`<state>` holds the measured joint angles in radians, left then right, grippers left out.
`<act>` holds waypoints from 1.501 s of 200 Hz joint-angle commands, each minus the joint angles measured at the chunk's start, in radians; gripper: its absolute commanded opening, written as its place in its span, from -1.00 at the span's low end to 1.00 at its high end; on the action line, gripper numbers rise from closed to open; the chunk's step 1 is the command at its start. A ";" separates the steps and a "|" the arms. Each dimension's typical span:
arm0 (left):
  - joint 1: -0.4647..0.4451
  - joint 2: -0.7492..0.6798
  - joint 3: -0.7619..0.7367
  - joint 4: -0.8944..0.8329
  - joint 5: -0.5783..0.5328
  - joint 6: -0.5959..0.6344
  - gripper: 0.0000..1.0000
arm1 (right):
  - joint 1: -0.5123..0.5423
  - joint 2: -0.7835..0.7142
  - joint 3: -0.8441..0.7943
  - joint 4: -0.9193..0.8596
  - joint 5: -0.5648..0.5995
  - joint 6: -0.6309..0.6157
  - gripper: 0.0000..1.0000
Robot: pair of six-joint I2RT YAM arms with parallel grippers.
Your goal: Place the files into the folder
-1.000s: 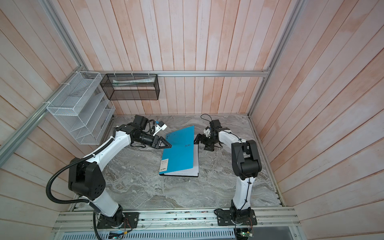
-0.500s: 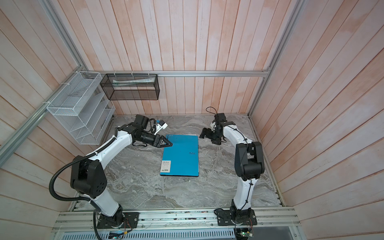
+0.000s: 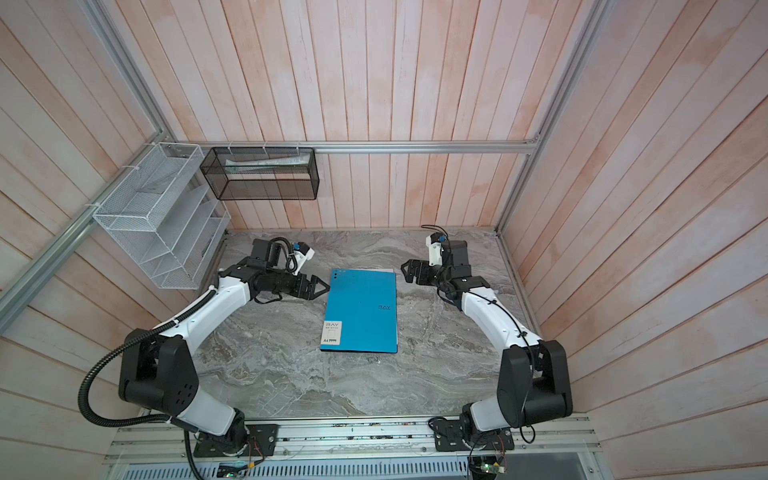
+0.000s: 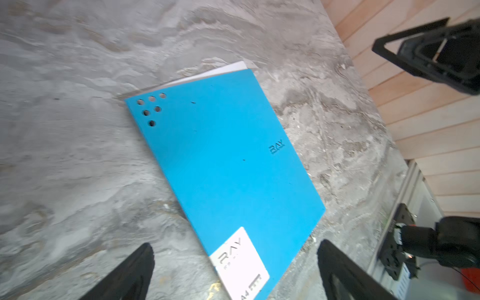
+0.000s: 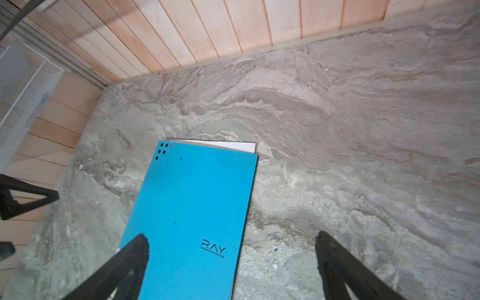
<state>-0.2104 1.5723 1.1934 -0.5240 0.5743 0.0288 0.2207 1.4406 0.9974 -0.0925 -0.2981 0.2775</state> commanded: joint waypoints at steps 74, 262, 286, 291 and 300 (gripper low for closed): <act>0.277 -0.153 -0.399 0.594 0.007 -0.140 1.00 | -0.039 -0.164 -0.352 0.521 0.284 -0.235 0.96; 0.479 -0.094 -0.800 1.387 -0.016 -0.221 1.00 | -0.289 -0.104 -0.733 1.074 0.229 -0.212 0.96; 0.486 -0.134 -0.850 1.449 -0.002 -0.184 1.00 | -0.301 -0.114 -0.815 1.232 0.228 -0.219 0.96; 0.486 -0.138 -0.858 1.465 0.006 -0.159 1.00 | -0.303 -0.114 -0.819 1.236 0.235 -0.224 0.96; 0.490 -0.136 -0.861 1.487 0.000 -0.150 1.00 | -0.314 -0.093 -0.827 1.275 0.239 -0.215 0.96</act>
<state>0.2710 1.4578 0.3584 0.8448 0.5686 -0.1680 -0.0738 1.3304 0.1932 1.0100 -0.0433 0.0521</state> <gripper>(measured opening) 0.998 0.979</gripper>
